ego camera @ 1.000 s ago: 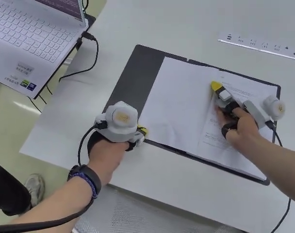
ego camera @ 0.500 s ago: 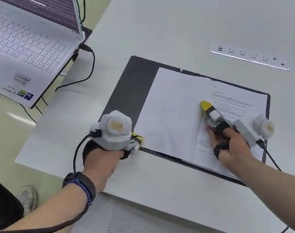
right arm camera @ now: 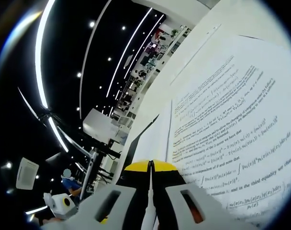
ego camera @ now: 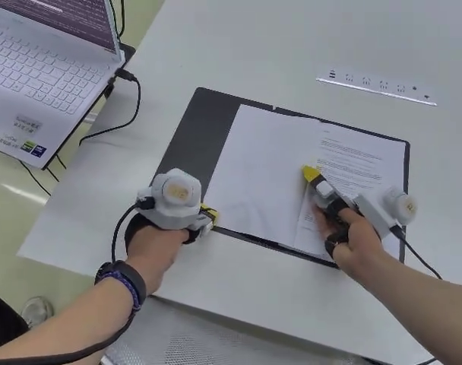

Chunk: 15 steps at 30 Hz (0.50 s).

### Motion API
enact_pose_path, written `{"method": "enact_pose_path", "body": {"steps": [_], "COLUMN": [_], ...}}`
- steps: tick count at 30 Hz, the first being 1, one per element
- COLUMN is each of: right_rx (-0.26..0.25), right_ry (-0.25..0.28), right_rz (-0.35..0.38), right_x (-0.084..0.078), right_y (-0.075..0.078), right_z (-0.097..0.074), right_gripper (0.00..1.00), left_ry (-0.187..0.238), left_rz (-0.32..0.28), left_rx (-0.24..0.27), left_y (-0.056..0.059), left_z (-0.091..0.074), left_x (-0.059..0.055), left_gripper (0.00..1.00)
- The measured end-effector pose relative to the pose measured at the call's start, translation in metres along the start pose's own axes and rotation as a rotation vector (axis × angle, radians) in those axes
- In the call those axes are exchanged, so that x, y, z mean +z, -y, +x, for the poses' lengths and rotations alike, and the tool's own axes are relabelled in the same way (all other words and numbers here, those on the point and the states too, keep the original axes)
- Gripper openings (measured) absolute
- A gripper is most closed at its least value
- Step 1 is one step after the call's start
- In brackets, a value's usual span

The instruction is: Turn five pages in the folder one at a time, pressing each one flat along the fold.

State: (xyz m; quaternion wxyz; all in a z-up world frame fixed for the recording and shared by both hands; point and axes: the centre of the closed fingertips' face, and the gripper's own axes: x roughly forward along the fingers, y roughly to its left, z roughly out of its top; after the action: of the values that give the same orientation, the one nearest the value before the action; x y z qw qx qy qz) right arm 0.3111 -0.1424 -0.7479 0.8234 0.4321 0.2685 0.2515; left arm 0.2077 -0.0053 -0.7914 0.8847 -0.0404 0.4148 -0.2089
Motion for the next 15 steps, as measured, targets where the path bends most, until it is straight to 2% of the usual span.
{"method": "enact_pose_path", "body": {"steps": [2, 12, 15], "right_rx": [0.001, 0.005, 0.005], "right_ry": [-0.009, -0.039, -0.044], "right_rz": [-0.008, -0.015, -0.020], "right_x": [-0.004, -0.018, -0.024], "right_y": [0.000, 0.022, 0.020], "right_z": [-0.003, -0.010, -0.015], "right_gripper": [0.00, 0.00, 0.00], "left_ry": [0.001, 0.001, 0.000], "left_rz": [0.000, 0.010, 0.016], "left_rx": [0.000, 0.001, -0.001], "left_y": [0.000, 0.000, 0.000], "left_z": [0.000, 0.000, 0.000], "left_x": [0.000, 0.000, 0.000], "left_gripper": [0.00, 0.00, 0.00]}}
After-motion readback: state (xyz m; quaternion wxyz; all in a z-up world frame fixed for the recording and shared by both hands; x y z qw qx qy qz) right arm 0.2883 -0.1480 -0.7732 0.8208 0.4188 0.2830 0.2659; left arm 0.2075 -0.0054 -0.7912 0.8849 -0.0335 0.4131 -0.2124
